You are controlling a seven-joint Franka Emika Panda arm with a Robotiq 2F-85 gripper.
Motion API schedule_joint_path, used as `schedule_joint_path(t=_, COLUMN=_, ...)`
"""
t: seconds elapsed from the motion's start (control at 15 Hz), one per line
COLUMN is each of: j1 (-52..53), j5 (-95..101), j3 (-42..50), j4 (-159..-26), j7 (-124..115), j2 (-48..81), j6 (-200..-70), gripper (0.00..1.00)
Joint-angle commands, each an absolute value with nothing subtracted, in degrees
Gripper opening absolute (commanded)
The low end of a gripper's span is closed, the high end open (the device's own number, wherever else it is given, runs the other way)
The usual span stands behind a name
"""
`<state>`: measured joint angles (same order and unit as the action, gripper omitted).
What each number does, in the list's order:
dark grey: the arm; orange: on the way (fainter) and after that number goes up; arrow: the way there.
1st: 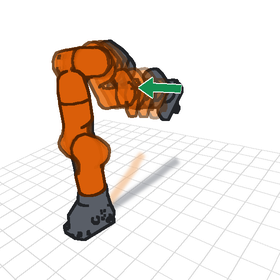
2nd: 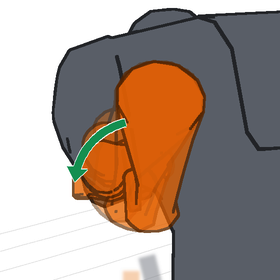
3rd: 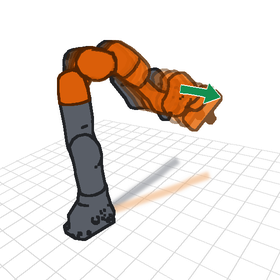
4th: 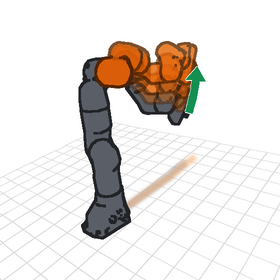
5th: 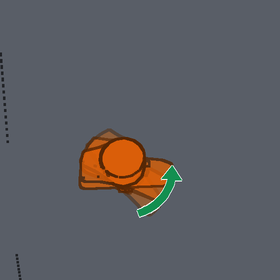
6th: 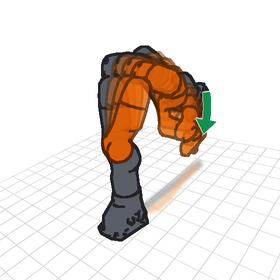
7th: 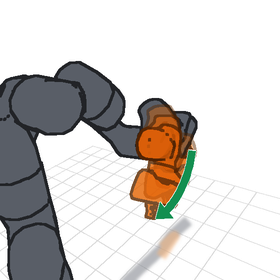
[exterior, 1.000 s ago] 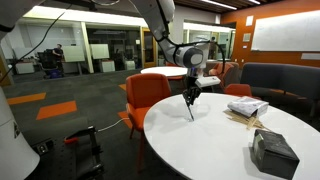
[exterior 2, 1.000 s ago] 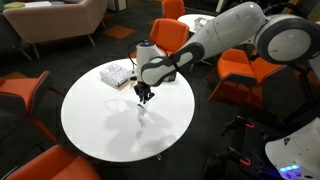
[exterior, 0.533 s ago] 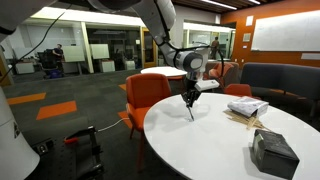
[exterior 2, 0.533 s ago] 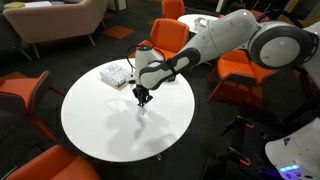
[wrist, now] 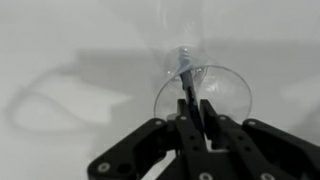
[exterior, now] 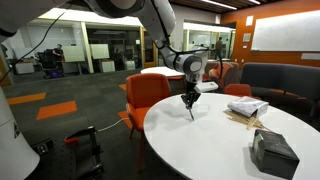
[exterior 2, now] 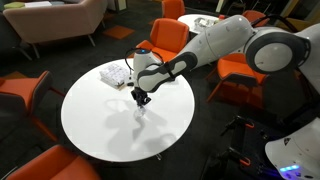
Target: Put the pen in the cup on the table
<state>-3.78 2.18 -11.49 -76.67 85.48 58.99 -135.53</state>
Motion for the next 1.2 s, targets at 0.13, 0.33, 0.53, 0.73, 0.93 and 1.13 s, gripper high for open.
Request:
schedule_joint_path(t=0.13, j1=-3.66, j5=3.48, j3=-11.88, j4=-73.41, j7=86.60, j2=61.05, j6=-133.06, gripper=0.10)
schedule_joint_path(t=0.33, j1=-3.60, j5=3.53, j3=-11.86, j4=-73.63, j7=86.55, j2=61.12, j6=-133.41, gripper=0.00)
schedule_joint_path(t=0.53, j1=-3.46, j5=3.57, j3=-11.63, j4=-74.29, j7=86.00, j2=60.43, j6=-133.32, gripper=0.01)
schedule_joint_path(t=0.73, j1=-4.04, j5=3.17, j3=-12.03, j4=-75.99, j7=86.21, j2=58.89, j6=-133.77, gripper=0.01)
schedule_joint_path(t=0.93, j1=-5.03, j5=2.50, j3=-12.72, j4=-77.66, j7=86.81, j2=56.81, j6=-134.70, gripper=0.01)
schedule_joint_path(t=1.13, j1=-6.23, j5=1.65, j3=-14.00, j4=-79.05, j7=87.68, j2=54.58, j6=-135.88, gripper=0.01)
